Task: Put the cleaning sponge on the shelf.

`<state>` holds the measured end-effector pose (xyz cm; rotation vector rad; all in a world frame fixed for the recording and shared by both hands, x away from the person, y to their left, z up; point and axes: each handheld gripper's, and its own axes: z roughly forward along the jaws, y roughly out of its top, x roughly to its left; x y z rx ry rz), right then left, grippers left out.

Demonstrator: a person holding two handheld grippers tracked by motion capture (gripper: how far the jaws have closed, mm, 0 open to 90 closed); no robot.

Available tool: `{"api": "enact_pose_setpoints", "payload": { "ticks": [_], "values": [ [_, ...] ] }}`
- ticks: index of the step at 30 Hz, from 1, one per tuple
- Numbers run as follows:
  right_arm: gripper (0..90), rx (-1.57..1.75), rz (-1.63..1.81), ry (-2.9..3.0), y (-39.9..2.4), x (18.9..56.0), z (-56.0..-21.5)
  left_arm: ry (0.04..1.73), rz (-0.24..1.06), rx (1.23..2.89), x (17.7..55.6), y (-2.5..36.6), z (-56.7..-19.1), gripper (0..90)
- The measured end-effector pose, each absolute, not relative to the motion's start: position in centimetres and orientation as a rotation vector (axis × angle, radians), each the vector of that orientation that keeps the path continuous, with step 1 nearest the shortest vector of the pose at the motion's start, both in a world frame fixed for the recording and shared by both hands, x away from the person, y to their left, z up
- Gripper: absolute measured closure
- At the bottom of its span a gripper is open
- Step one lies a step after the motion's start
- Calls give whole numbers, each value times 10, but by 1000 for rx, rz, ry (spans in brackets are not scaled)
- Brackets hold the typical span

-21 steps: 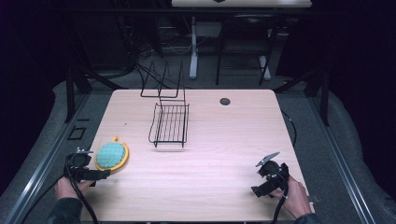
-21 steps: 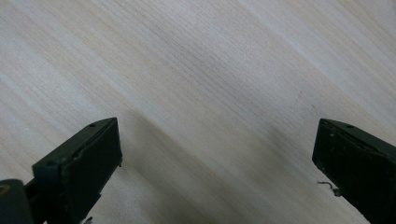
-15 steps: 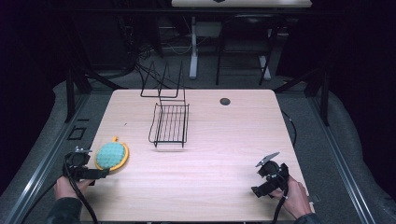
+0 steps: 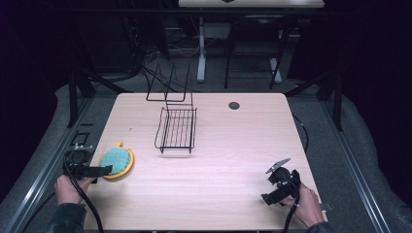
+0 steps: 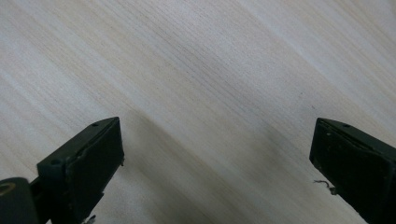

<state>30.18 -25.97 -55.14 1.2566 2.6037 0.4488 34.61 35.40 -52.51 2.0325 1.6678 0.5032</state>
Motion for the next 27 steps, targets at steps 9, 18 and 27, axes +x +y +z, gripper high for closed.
{"api": "enact_pose_setpoints", "payload": {
  "ticks": [9,18,27],
  "values": [
    [42,1257,448,2618,-260,301,-554,1654,501,2024,357,350,-523,1],
    [52,1235,433,2630,-260,301,-555,1677,496,2022,379,351,-529,1],
    [57,1237,436,2631,-259,301,-555,1722,458,2038,397,352,-542,22]
  ]
}}
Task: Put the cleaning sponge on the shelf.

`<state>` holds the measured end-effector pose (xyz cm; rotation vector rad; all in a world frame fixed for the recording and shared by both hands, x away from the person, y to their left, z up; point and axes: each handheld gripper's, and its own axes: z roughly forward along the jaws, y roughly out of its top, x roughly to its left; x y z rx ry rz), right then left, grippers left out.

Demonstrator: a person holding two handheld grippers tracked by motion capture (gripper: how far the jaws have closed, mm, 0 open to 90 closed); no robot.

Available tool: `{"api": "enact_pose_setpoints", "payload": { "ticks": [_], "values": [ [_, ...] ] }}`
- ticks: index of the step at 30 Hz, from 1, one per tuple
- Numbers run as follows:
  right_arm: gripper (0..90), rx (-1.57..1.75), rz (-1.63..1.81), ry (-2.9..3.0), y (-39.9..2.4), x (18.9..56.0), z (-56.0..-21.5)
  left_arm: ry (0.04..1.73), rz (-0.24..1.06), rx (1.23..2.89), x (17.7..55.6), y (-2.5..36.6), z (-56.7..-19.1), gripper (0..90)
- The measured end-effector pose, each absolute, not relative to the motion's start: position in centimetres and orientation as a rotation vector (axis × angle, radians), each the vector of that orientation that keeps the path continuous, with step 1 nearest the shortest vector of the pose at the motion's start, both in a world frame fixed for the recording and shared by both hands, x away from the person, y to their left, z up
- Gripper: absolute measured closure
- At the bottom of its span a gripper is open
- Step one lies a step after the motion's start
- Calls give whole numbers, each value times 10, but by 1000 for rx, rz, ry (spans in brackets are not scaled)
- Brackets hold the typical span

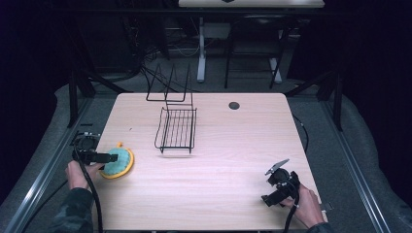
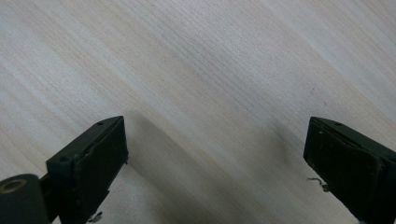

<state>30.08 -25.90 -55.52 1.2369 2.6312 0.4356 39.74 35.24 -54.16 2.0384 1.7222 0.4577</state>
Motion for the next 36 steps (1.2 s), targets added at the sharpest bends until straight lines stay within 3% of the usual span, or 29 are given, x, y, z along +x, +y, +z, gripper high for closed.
{"api": "enact_pose_setpoints", "payload": {
  "ticks": [9,15,31,36],
  "values": [
    [63,1230,426,2631,-260,301,-555,1712,371,2001,397,359,-547,173],
    [66,1230,441,2629,-259,301,-555,1685,333,1990,396,358,-548,353],
    [71,1219,434,2635,-258,300,-555,1687,418,1982,389,353,-548,586],
    [75,1212,430,2641,-258,300,-554,1691,465,1984,387,351,-548,748]
  ]
}}
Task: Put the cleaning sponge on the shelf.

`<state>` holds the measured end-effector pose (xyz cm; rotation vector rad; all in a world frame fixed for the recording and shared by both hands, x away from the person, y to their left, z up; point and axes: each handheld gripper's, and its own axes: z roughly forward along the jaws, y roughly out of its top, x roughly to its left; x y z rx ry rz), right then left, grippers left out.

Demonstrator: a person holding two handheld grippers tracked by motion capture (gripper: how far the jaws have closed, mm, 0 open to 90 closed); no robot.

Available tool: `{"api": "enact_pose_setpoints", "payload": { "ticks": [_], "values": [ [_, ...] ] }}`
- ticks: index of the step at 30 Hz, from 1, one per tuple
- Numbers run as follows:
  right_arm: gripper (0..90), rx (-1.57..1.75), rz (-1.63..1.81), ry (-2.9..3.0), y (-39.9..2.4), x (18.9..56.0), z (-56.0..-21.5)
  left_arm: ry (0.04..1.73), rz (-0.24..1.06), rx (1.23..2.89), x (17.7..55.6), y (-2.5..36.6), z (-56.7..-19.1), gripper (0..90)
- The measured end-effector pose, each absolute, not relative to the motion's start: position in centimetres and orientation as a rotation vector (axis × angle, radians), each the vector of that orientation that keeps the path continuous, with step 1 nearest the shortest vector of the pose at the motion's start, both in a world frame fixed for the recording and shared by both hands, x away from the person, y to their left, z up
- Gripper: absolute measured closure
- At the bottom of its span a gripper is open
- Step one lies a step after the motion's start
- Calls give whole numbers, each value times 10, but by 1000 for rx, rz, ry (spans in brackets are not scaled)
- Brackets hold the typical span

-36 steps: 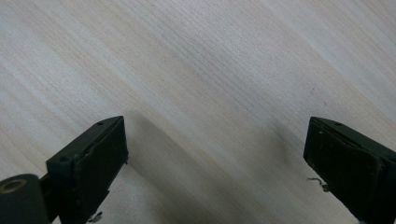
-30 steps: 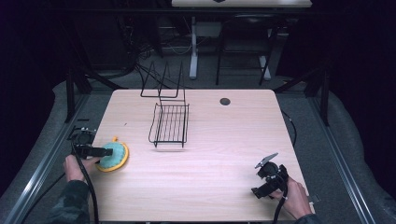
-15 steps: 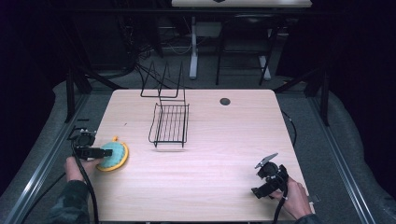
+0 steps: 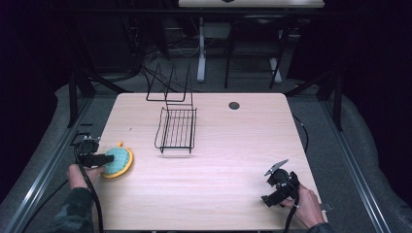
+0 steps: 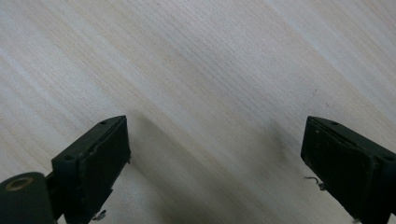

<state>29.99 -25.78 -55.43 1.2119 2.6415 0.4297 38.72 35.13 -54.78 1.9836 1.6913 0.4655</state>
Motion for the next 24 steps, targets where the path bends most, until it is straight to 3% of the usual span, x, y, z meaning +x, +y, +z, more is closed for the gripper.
{"api": "enact_pose_setpoints", "payload": {
  "ticks": [7,24],
  "values": [
    [84,1191,433,2648,-257,299,-555,1685,534,1988,386,350,-549,825],
    [84,1187,437,2653,-257,299,-555,1596,637,2022,378,345,-534,866]
  ]
}}
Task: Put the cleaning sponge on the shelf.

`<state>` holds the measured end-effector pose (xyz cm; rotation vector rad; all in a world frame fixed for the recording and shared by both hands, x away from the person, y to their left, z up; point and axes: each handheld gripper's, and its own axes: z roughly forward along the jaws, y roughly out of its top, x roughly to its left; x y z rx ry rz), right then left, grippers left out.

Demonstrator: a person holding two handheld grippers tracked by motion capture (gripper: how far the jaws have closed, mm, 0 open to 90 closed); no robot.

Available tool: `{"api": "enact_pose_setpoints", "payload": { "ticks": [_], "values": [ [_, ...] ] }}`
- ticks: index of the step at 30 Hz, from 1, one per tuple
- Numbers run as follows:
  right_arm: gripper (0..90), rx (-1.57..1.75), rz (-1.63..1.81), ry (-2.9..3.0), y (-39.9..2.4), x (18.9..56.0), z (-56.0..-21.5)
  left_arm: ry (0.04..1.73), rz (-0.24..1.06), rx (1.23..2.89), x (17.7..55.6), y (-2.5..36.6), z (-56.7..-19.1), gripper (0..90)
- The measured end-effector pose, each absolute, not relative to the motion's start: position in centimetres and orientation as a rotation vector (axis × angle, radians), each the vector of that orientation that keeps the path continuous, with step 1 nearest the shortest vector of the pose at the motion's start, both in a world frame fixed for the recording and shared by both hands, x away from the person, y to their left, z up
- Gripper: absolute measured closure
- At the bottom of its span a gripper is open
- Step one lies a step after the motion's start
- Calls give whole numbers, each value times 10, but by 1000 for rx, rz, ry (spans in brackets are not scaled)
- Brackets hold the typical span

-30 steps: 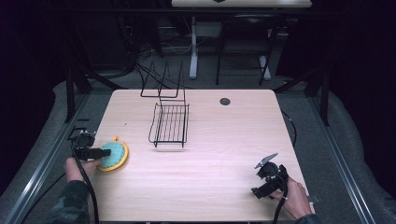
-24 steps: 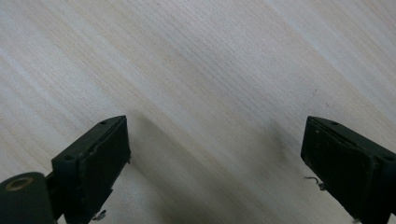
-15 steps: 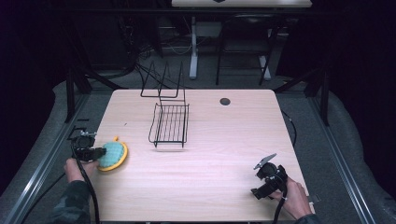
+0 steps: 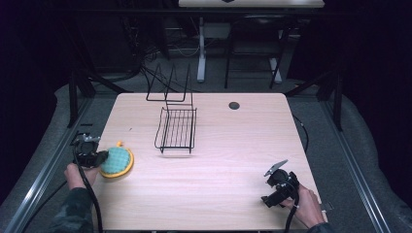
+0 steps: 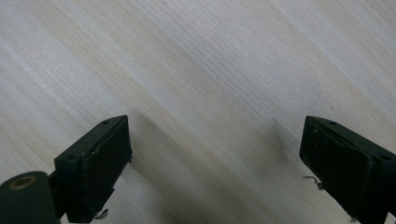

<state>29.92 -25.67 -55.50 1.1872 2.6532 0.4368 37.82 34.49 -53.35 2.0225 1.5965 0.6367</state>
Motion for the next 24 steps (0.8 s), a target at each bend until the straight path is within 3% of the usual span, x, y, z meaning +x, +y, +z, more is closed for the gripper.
{"api": "enact_pose_setpoints", "payload": {
  "ticks": [24],
  "values": [
    [83,1179,442,2646,-257,299,-554,1495,691,1962,367,339,-503,872]
  ]
}}
